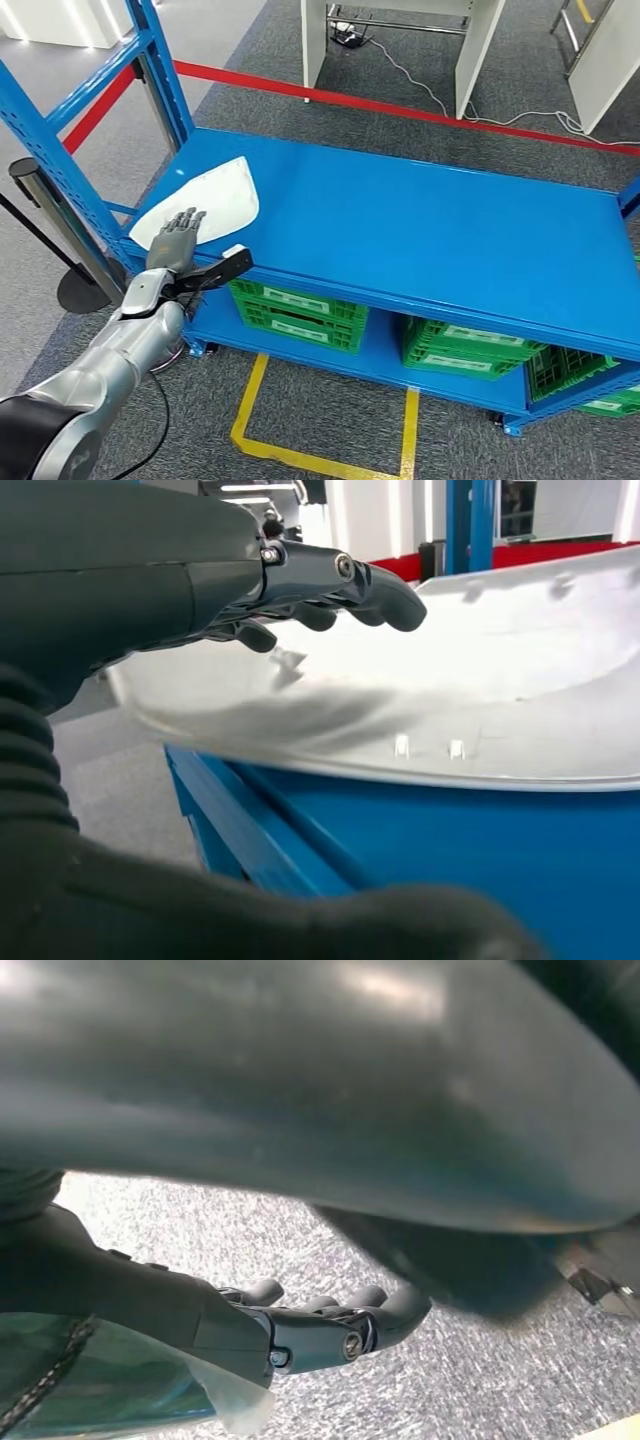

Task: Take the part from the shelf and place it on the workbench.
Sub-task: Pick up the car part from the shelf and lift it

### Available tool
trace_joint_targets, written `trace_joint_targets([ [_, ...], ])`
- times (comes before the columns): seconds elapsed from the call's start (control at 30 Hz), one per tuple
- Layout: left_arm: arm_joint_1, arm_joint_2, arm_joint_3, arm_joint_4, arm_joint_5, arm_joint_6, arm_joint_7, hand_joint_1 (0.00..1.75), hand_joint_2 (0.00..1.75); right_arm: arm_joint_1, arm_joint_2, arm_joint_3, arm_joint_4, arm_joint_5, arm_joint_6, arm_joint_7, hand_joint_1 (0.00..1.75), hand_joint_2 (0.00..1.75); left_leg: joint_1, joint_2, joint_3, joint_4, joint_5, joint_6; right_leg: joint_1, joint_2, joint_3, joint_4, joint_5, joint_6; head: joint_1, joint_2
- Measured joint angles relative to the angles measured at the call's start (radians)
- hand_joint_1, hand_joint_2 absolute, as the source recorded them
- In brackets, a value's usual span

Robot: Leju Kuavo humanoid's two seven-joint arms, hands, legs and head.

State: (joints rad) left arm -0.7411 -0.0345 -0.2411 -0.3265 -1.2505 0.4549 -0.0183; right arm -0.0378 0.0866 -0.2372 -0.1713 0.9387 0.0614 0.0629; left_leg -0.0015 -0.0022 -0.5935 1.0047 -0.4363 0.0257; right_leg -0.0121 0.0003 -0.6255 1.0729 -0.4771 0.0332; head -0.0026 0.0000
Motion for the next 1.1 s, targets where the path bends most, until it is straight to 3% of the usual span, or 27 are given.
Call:
trace_joint_targets([
  [0.07, -0.003, 0.001, -0.001, 0.0, -0.016, 0.001, 0.015, 0.0, 0.0, -0.001, 0.0, 0.0, 0.0, 0.001, 0.0, 0.0, 0.0, 0.0, -0.003, -0.001, -0.005, 0.005, -0.001, -0.009, 0.002, 0.001, 0.032, -0.058, 0.01, -0.009, -0.001, 0.0],
  [0.13, -0.004, 0.003, -0.003, 0.0, -0.032, 0.002, 0.031, 0.0, 0.0, 0.0, 0.0, -0.002, 0.0, 0.002, 0.0, 0.001, 0.0, 0.0, -0.003, -0.001, -0.007, 0.006, 0.0, -0.018, 0.002, 0.003, 0.034, -0.061, 0.012, -0.02, -0.001, 0.0],
  [0.2, -0.007, 0.007, -0.004, 0.0, -0.038, 0.004, 0.039, 0.0, 0.0, 0.0, 0.0, -0.005, 0.0, 0.004, 0.0, 0.001, 0.0, 0.0, -0.001, -0.001, -0.016, 0.032, -0.022, -0.028, -0.001, 0.002, 0.036, -0.065, 0.016, -0.031, -0.003, 0.0],
  [0.23, -0.008, 0.009, -0.004, 0.0, -0.039, 0.004, 0.041, 0.0, 0.0, 0.0, 0.0, -0.006, 0.0, 0.005, 0.0, 0.001, 0.0, 0.0, 0.001, 0.0, -0.032, 0.072, -0.047, -0.034, -0.003, 0.002, 0.038, -0.067, 0.017, -0.036, -0.005, 0.0],
  [0.3, -0.009, 0.014, -0.004, 0.0, -0.042, 0.005, 0.044, 0.0, 0.0, -0.001, 0.0, -0.009, 0.0, 0.006, 0.001, 0.001, 0.0, 0.0, 0.004, 0.0, -0.088, 0.203, -0.112, -0.044, -0.003, 0.002, 0.038, -0.067, 0.017, -0.041, -0.007, 0.0],
  [0.37, -0.005, 0.019, -0.004, 0.0, -0.044, 0.006, 0.046, 0.0, 0.0, 0.001, 0.0, -0.011, 0.0, 0.007, 0.002, 0.001, 0.0, 0.0, 0.007, 0.0, -0.127, 0.291, -0.135, -0.048, -0.003, 0.002, 0.038, -0.067, 0.016, -0.041, -0.007, 0.0],
  [0.4, -0.004, 0.021, -0.004, 0.0, -0.044, 0.006, 0.047, 0.0, 0.0, 0.002, 0.0, -0.011, 0.0, 0.007, 0.002, 0.001, 0.0, 0.0, 0.007, 0.0, -0.122, 0.279, -0.117, -0.047, -0.003, 0.003, 0.039, -0.066, 0.016, -0.041, -0.007, 0.0],
  [0.43, -0.004, 0.023, -0.004, 0.0, -0.045, 0.005, 0.047, 0.0, 0.0, 0.003, 0.0, -0.011, 0.0, 0.007, 0.002, 0.002, 0.0, 0.0, 0.008, 0.0, -0.098, 0.228, -0.084, -0.045, -0.003, 0.003, 0.04, -0.066, 0.016, -0.041, -0.007, 0.0],
  [0.5, -0.006, 0.026, -0.004, 0.0, -0.048, 0.003, 0.047, 0.0, 0.0, 0.002, 0.0, -0.011, -0.001, 0.007, 0.002, 0.002, 0.0, 0.0, 0.006, 0.0, -0.031, 0.086, -0.02, -0.036, -0.001, 0.004, 0.041, -0.066, 0.015, -0.037, -0.007, 0.0],
  [0.57, -0.008, 0.027, -0.005, 0.0, -0.054, -0.005, 0.051, 0.0, 0.0, 0.001, 0.0, -0.012, -0.001, 0.007, 0.002, 0.002, 0.0, 0.0, 0.002, 0.0, 0.003, 0.013, -0.005, -0.028, 0.001, 0.003, 0.038, -0.065, 0.015, -0.028, -0.006, 0.0],
  [0.7, -0.009, 0.026, -0.007, 0.001, -0.067, -0.044, 0.066, 0.0, 0.0, 0.001, 0.0, -0.016, -0.001, 0.007, 0.001, 0.002, 0.0, 0.0, 0.004, 0.0, 0.007, -0.005, -0.004, -0.007, 0.001, 0.002, 0.028, -0.052, 0.002, -0.005, -0.004, 0.0],
  [0.73, -0.01, 0.025, -0.008, 0.001, -0.069, -0.049, 0.069, 0.0, 0.0, 0.001, 0.0, -0.016, -0.001, 0.007, 0.001, 0.002, 0.0, 0.0, 0.006, 0.001, 0.009, -0.009, -0.001, -0.001, 0.001, 0.002, 0.01, -0.018, -0.02, -0.001, -0.003, 0.0],
  [0.83, -0.012, 0.024, -0.01, 0.003, -0.076, -0.059, 0.071, 0.0, 0.0, 0.003, 0.0, -0.018, -0.002, 0.007, 0.001, 0.003, 0.0, 0.0, 0.006, 0.001, 0.008, -0.01, -0.001, 0.006, 0.0, 0.001, -0.083, 0.174, -0.107, 0.005, 0.0, 0.0],
  [0.87, -0.011, 0.023, -0.012, 0.004, -0.078, -0.061, 0.071, 0.0, 0.0, 0.003, 0.0, -0.018, -0.002, 0.007, 0.001, 0.003, 0.0, 0.0, 0.005, 0.001, 0.008, -0.009, -0.001, 0.007, 0.0, 0.001, -0.103, 0.215, -0.116, 0.006, -0.001, 0.0],
  [0.9, -0.011, 0.022, -0.013, 0.004, -0.079, -0.064, 0.071, 0.0, 0.0, 0.002, 0.0, -0.018, -0.002, 0.007, 0.001, 0.004, 0.0, 0.0, 0.005, 0.001, 0.008, -0.009, -0.001, 0.007, 0.0, 0.001, -0.106, 0.218, -0.105, 0.006, 0.0, 0.0],
  [0.93, -0.012, 0.02, -0.014, 0.004, -0.08, -0.068, 0.071, 0.0, 0.0, 0.002, 0.0, -0.019, -0.002, 0.007, 0.001, 0.005, 0.0, 0.0, 0.004, 0.001, 0.009, -0.008, -0.001, 0.006, 0.0, 0.001, -0.09, 0.182, -0.077, 0.005, 0.0, 0.0],
  [1.0, -0.018, 0.017, -0.016, 0.004, -0.083, -0.071, 0.071, 0.0, 0.87, 0.001, 0.0, -0.019, -0.002, 0.007, 0.001, 0.006, 0.0, 0.0, 0.003, 0.0, 0.01, -0.005, -0.005, 0.001, 0.0, 0.0, -0.022, 0.046, -0.011, 0.001, 0.0, 0.0],
  [1.07, -0.026, 0.015, -0.017, 0.004, -0.088, -0.066, 0.068, 0.0, 1.75, 0.001, 0.0, -0.02, -0.002, 0.008, 0.001, 0.006, 0.0, 0.0, -0.001, 0.0, 0.006, 0.001, -0.007, -0.008, 0.001, 0.0, 0.027, -0.048, 0.014, -0.006, -0.001, 0.0],
  [1.1, -0.03, 0.013, -0.018, 0.003, -0.093, -0.061, 0.065, 0.0, 1.75, 0.0, 0.0, -0.021, -0.002, 0.008, 0.001, 0.006, 0.0, 0.0, -0.003, 0.0, 0.003, 0.004, -0.007, -0.012, 0.002, 0.001, 0.033, -0.059, 0.01, -0.011, -0.001, 0.0],
])
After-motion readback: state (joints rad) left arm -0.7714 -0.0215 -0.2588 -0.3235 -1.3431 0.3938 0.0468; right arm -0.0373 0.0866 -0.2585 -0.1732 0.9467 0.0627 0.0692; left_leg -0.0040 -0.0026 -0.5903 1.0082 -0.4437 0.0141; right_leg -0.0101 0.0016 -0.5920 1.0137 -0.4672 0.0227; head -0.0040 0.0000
